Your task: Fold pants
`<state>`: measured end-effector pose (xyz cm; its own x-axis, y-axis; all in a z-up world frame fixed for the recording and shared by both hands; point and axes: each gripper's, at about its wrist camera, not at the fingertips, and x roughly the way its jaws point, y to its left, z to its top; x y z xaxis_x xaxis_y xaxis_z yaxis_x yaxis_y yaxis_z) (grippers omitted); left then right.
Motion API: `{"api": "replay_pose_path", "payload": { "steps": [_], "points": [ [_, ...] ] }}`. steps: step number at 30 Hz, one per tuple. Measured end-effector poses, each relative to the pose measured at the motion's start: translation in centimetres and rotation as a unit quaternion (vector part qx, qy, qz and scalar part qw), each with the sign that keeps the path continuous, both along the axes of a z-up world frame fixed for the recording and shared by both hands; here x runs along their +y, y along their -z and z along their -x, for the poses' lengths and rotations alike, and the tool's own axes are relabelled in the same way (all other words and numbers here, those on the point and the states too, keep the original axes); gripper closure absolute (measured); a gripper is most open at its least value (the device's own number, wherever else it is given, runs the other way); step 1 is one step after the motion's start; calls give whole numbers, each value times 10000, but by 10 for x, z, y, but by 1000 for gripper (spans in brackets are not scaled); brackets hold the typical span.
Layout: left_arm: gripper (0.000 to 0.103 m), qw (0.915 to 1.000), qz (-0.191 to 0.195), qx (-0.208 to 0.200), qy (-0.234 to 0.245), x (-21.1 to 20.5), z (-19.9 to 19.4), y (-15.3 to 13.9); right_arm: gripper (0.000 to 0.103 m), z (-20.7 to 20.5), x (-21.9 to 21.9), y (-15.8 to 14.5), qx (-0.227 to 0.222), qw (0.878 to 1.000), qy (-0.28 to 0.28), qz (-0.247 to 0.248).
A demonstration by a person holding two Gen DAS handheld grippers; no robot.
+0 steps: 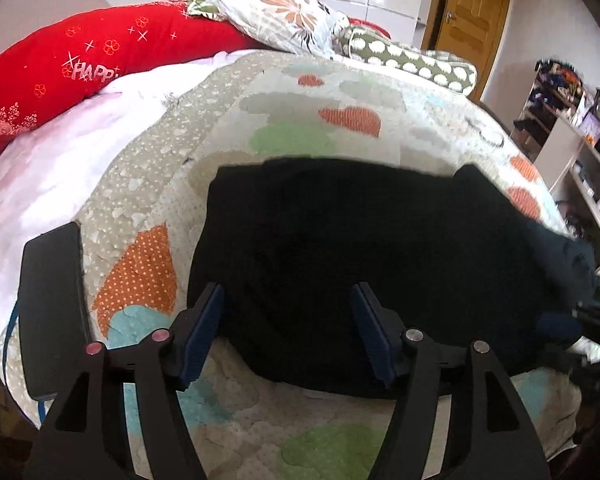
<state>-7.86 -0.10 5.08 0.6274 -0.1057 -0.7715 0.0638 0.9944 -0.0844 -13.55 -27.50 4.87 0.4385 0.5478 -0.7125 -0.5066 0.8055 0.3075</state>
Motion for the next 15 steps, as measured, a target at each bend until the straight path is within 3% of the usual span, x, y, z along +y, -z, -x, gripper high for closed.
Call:
{"api": "replay_pose_path", "payload": {
  "steps": [2, 5, 10, 15],
  "points": [
    [38, 9999, 76, -132, -19, -2, 2, -10, 45, -9, -9, -10, -258, 9992, 263, 130],
    [31, 9994, 179, -288, 73, -13, -2, -21, 45, -32, -25, -15, -485, 9951, 819, 262],
    [30, 9989, 279, -173, 320, -48, -20, -17, 45, -68, -46, 8, -185, 9890, 1407, 408],
    [30, 9989, 193, 45, 432, -77, -33, 1, 47, -60, -85, 23, -118, 9819, 1819, 521]
  ]
}}
